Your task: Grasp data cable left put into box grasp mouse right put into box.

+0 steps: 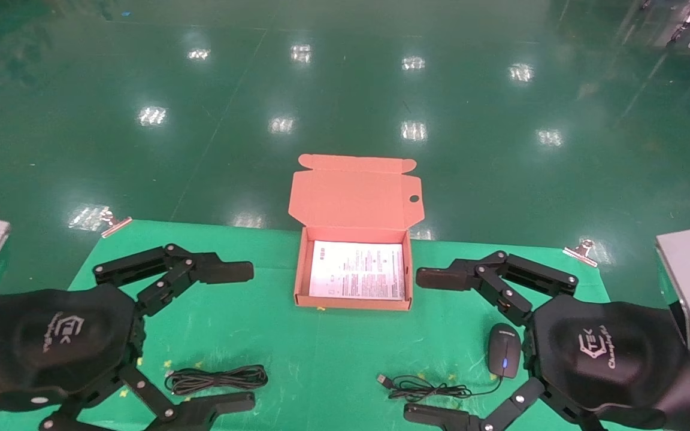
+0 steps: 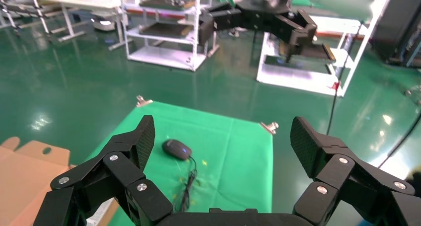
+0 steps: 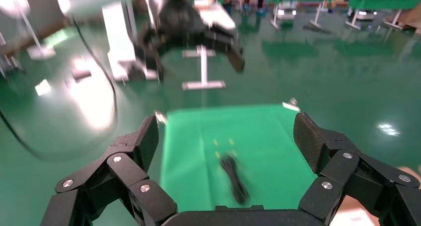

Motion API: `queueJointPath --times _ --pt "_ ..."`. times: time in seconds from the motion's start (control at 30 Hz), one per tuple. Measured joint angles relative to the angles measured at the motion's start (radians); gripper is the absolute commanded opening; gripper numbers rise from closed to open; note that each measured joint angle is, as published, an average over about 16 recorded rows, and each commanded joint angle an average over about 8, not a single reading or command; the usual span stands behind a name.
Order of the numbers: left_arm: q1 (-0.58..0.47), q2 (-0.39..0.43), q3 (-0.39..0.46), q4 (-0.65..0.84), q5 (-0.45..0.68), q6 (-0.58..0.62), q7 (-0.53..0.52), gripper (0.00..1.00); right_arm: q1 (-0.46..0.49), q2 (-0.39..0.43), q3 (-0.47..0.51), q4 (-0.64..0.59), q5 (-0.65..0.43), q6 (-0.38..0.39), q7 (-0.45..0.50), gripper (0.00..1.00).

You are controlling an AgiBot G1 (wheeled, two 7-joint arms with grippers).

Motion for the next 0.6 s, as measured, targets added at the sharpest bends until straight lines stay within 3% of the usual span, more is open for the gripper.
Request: queueJointPath --times 0.23,0.6 --pt "-0.044 -0.004 0.035 -0.013 0.078 0.019 -0.009 1.00 0.034 0.015 -0.019 0.018 -0.093 -0.010 -0.047 1.00" --pt "-0.199 0.028 0.165 -0.027 0.307 0.058 -0.016 1.00 0.150 0.010 -0.113 0.060 -0.371 -0.038 -0.196 1.00"
